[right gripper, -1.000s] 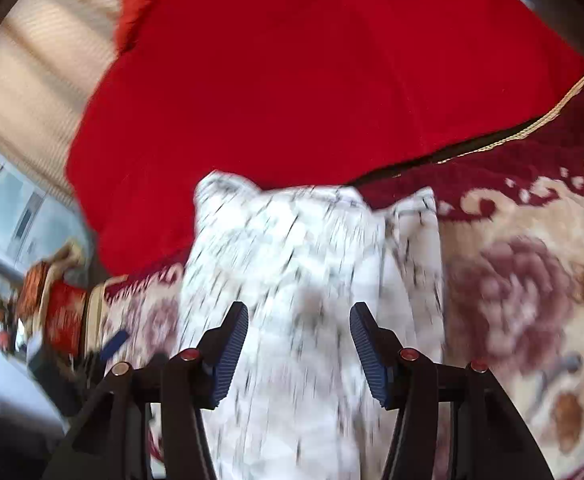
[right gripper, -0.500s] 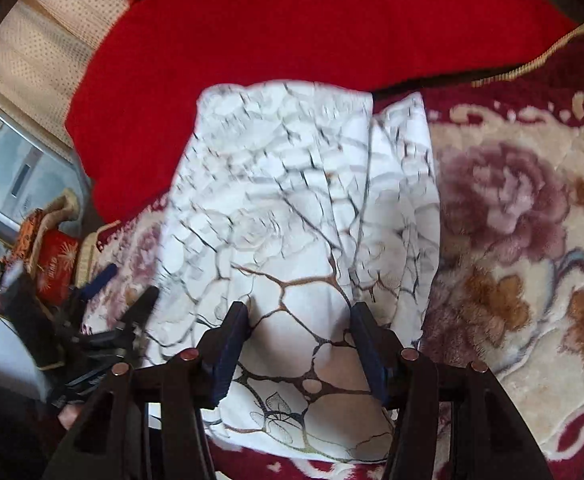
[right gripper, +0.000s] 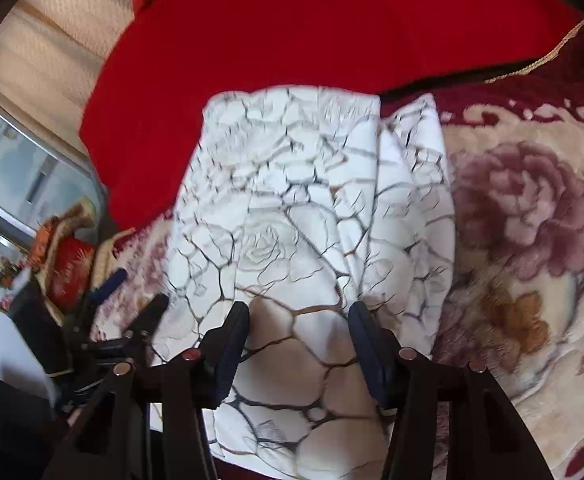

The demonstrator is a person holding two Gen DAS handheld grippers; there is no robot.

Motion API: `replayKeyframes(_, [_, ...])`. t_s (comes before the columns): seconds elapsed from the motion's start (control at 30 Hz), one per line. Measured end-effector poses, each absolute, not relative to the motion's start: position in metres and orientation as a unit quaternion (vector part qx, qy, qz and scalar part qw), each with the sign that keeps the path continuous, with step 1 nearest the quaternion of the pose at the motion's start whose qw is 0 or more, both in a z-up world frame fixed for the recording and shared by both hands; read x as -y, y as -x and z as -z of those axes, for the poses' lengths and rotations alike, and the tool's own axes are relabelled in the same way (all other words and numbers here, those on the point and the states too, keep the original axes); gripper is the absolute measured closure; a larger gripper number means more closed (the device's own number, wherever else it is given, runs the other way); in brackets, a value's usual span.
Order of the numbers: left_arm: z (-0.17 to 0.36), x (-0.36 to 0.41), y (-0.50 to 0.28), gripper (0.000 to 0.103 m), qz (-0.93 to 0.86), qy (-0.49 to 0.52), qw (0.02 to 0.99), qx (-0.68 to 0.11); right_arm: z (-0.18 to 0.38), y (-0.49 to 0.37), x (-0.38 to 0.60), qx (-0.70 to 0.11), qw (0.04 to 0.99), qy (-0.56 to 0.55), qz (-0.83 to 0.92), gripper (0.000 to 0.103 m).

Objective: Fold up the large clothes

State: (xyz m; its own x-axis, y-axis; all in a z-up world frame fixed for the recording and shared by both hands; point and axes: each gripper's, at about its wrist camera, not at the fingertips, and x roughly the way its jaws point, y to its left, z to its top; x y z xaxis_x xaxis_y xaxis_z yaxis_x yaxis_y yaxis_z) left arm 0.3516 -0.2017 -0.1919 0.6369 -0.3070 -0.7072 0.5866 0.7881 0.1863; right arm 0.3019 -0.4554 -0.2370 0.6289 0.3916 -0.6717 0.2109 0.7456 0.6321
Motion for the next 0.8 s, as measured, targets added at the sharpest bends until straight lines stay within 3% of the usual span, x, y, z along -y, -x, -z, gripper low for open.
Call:
replayKeyframes(0.07, [0.191,0.203,-0.352,0.001,0.252,-0.205,0.882,-0.342,0.232,-0.291,0.471,-0.407,0.835,-0.365,-0.053,0.047])
replayKeyframes(0.2, [0.191,0.206,-0.351,0.001,0.25,-0.208,0.882,-0.34,0.227,-0.283,0.495,-0.379,0.84,-0.386,-0.024,0.03])
replayKeyframes(0.3, [0.191,0.206,-0.352,0.001,0.251,-0.205,0.882,-0.342,0.228,-0.275,0.513,-0.369,0.838,-0.402,-0.019,0.027])
replayKeyframes(0.8, [0.195,0.207,-0.357,0.001,0.258,-0.189,0.88,-0.351,0.275,-0.277,0.541,-0.385,0.792,-0.473,-0.025,0.027])
